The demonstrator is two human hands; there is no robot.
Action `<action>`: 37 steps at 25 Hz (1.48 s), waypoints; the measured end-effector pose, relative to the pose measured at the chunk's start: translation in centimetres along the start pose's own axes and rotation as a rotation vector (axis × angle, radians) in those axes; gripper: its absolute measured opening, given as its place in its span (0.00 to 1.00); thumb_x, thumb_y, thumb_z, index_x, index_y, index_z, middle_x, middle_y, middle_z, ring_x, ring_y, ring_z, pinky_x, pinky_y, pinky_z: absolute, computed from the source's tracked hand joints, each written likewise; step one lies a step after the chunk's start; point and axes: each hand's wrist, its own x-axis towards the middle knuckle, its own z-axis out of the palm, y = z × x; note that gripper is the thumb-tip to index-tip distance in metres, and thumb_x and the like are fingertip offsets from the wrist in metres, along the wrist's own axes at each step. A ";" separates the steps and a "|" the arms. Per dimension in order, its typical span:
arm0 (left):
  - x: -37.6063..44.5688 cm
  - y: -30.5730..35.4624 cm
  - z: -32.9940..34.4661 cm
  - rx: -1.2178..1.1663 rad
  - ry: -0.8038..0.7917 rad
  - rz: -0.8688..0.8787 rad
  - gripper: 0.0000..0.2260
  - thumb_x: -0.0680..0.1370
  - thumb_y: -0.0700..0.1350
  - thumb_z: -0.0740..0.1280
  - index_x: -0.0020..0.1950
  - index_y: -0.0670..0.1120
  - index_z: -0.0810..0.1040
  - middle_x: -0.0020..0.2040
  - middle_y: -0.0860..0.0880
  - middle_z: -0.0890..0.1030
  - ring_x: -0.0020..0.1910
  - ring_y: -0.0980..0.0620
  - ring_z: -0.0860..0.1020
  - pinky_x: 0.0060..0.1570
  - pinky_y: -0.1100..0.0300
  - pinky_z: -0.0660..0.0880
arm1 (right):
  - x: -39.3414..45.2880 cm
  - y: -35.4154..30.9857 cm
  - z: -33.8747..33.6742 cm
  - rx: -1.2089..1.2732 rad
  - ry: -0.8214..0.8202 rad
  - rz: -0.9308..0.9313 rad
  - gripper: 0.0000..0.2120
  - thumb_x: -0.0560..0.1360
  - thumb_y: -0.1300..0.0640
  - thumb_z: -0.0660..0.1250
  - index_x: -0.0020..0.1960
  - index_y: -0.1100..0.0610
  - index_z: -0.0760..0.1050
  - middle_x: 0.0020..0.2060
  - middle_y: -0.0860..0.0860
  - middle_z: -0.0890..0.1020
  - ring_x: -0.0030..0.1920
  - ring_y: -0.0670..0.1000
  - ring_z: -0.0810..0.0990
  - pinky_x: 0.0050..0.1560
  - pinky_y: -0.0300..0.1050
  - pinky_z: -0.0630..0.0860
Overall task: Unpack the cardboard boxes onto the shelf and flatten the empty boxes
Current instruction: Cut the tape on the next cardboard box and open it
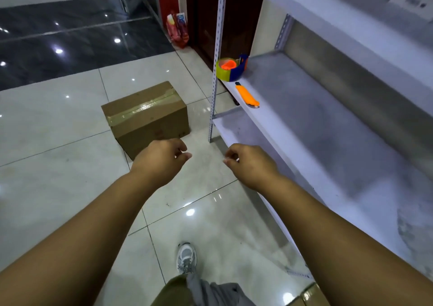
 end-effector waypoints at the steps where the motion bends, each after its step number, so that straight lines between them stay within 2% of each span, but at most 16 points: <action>1: 1.7 -0.5 -0.6 -0.002 -0.014 0.013 0.14 0.79 0.54 0.63 0.60 0.49 0.78 0.53 0.50 0.81 0.49 0.51 0.78 0.45 0.58 0.74 | 1.7 -0.3 -0.1 -0.012 0.006 0.027 0.12 0.80 0.49 0.62 0.60 0.52 0.77 0.55 0.49 0.81 0.54 0.52 0.78 0.49 0.43 0.73; 8: 10.8 -3.2 -2.3 -0.011 -0.091 0.062 0.13 0.79 0.52 0.64 0.60 0.47 0.78 0.52 0.49 0.81 0.48 0.51 0.78 0.44 0.59 0.75 | 9.7 -0.4 0.2 -0.169 0.005 0.152 0.17 0.81 0.49 0.60 0.68 0.53 0.70 0.61 0.51 0.77 0.61 0.56 0.75 0.57 0.50 0.74; 14: 18.2 -3.1 -0.9 -0.006 -0.149 0.075 0.13 0.79 0.52 0.64 0.60 0.47 0.78 0.52 0.49 0.81 0.49 0.52 0.78 0.42 0.60 0.71 | 16.4 2.1 -0.3 -0.397 0.008 0.150 0.15 0.80 0.53 0.59 0.65 0.56 0.67 0.59 0.54 0.74 0.59 0.58 0.73 0.52 0.50 0.71; 19: 25.1 -3.0 0.7 -0.005 -0.199 0.034 0.13 0.79 0.53 0.64 0.59 0.49 0.78 0.52 0.50 0.81 0.49 0.52 0.78 0.46 0.57 0.75 | 23.4 5.4 -0.5 -0.463 0.006 0.170 0.19 0.79 0.56 0.62 0.68 0.57 0.63 0.63 0.57 0.71 0.61 0.58 0.70 0.52 0.49 0.70; 25: 32.2 -2.5 1.7 -0.006 -0.215 -0.018 0.12 0.79 0.53 0.64 0.58 0.49 0.79 0.51 0.50 0.82 0.49 0.51 0.78 0.46 0.57 0.74 | 31.5 8.5 0.1 -0.473 -0.040 0.207 0.35 0.79 0.54 0.63 0.77 0.59 0.47 0.72 0.61 0.58 0.68 0.61 0.62 0.63 0.53 0.67; 30: 35.6 -3.3 3.4 -0.013 -0.241 -0.066 0.11 0.79 0.53 0.64 0.57 0.50 0.79 0.51 0.51 0.82 0.49 0.50 0.79 0.47 0.57 0.75 | 35.9 10.0 1.2 -0.497 -0.118 0.275 0.38 0.79 0.54 0.62 0.78 0.60 0.40 0.76 0.66 0.46 0.74 0.67 0.52 0.70 0.58 0.59; 32: 36.4 -3.7 4.0 -0.013 -0.258 -0.073 0.11 0.78 0.53 0.65 0.57 0.50 0.79 0.50 0.52 0.81 0.48 0.50 0.79 0.47 0.56 0.75 | 37.0 10.2 1.6 -0.498 -0.123 0.308 0.37 0.80 0.56 0.60 0.78 0.60 0.38 0.75 0.67 0.45 0.74 0.69 0.50 0.70 0.61 0.57; 35: 37.6 -4.4 4.7 -0.018 -0.275 -0.084 0.11 0.78 0.53 0.65 0.56 0.51 0.79 0.50 0.52 0.81 0.48 0.50 0.79 0.47 0.56 0.75 | 38.3 10.7 2.3 -0.493 -0.135 0.340 0.38 0.79 0.58 0.62 0.78 0.59 0.40 0.75 0.67 0.47 0.72 0.68 0.57 0.66 0.60 0.64; 37: 38.2 -4.8 5.0 -0.021 -0.288 -0.085 0.10 0.78 0.53 0.65 0.55 0.50 0.79 0.48 0.53 0.80 0.48 0.50 0.79 0.48 0.56 0.75 | 38.8 11.0 2.6 -0.516 -0.096 0.337 0.39 0.76 0.60 0.66 0.78 0.58 0.47 0.73 0.67 0.56 0.64 0.64 0.69 0.56 0.56 0.71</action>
